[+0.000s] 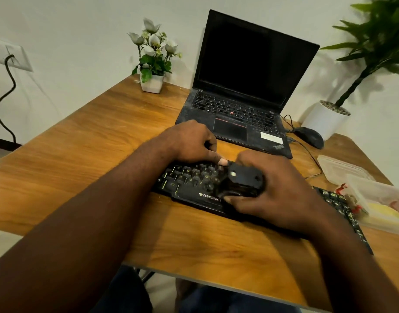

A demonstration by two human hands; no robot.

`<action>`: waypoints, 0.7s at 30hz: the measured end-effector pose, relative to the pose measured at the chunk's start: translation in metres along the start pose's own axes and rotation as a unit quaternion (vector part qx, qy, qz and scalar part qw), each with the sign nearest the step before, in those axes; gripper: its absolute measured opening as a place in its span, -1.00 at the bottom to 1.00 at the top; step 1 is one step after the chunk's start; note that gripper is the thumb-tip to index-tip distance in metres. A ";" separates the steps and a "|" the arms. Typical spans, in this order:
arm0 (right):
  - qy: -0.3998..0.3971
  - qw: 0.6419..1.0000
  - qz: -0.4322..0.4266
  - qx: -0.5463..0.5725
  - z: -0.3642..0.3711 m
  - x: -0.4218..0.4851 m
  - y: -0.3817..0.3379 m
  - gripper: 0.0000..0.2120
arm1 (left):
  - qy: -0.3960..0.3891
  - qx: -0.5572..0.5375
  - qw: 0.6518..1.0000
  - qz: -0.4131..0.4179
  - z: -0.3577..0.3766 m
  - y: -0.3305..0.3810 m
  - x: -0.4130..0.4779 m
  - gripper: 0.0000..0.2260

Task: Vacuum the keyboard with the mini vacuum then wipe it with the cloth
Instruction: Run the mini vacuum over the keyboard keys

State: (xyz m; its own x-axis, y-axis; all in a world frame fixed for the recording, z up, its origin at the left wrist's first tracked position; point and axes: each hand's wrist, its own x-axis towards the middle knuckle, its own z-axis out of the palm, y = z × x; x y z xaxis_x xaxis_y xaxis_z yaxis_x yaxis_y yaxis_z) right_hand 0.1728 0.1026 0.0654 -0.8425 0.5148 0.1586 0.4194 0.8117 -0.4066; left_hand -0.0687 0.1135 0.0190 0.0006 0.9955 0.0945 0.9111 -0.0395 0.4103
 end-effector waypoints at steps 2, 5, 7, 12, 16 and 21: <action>-0.027 0.998 0.054 0.014 -0.020 -0.020 0.014 -0.67 | -0.007 0.003 1.000 0.002 0.000 0.002 -0.001 -0.66; -0.036 0.993 0.112 0.008 -0.042 -0.039 0.025 -0.64 | -0.014 0.000 1.000 -0.002 -0.002 0.004 -0.003 -0.60; -0.005 0.993 0.112 -0.020 -0.040 -0.039 0.023 -0.64 | -0.015 -0.001 1.000 0.000 -0.002 0.005 -0.005 -0.59; 0.055 0.998 0.012 0.005 0.001 -0.017 -0.001 -0.64 | -0.008 0.010 1.000 0.001 -0.003 0.006 -0.007 -0.58; 0.008 0.995 0.079 0.062 -0.012 -0.031 0.014 -0.64 | -0.011 0.018 1.000 -0.003 -0.002 0.005 -0.004 -0.59; 0.023 0.989 0.140 0.041 -0.048 -0.053 0.033 -0.64 | 0.007 -0.015 0.998 0.053 0.002 0.016 -0.002 -0.87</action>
State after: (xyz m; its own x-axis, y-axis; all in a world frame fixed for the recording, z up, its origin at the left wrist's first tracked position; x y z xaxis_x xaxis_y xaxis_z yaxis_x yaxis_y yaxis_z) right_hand 0.2473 0.1158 0.0862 -0.6800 0.7299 0.0703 0.6032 0.6113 -0.5122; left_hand -0.0531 0.1108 0.0240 0.0908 0.9843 0.1516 0.8932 -0.1478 0.4246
